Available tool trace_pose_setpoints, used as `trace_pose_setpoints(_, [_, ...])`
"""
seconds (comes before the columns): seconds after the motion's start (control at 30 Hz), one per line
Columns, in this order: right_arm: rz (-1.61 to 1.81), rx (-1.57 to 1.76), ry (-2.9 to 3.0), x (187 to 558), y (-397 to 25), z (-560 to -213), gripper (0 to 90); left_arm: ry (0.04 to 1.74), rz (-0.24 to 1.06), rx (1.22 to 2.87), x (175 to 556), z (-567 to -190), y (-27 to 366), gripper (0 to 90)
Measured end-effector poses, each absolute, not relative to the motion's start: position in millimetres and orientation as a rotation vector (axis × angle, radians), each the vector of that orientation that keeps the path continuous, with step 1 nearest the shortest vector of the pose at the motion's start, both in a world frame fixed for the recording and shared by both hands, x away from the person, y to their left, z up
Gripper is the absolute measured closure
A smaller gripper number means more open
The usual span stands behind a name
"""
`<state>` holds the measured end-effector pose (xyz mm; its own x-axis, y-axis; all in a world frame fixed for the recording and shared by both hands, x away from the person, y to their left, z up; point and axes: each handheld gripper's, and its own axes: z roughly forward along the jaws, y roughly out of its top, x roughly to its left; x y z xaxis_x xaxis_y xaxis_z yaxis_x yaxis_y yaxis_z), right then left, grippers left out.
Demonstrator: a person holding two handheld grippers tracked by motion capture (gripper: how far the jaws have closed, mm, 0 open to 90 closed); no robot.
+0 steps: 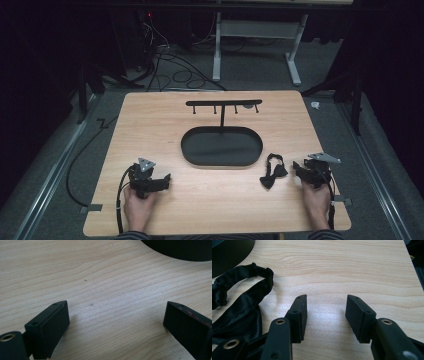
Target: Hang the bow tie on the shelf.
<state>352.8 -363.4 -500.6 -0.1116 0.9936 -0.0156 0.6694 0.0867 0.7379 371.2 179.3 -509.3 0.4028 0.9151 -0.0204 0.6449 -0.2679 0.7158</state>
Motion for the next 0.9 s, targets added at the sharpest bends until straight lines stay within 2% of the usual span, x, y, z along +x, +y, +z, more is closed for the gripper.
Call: trace_pose_setpoints(0.9, [0.797, 1.630, 1.844, 352.2, -362.4, -500.5, 54.1, 1.327, 0.534, 2.013, 371.2, -509.1, 179.3, 7.0])
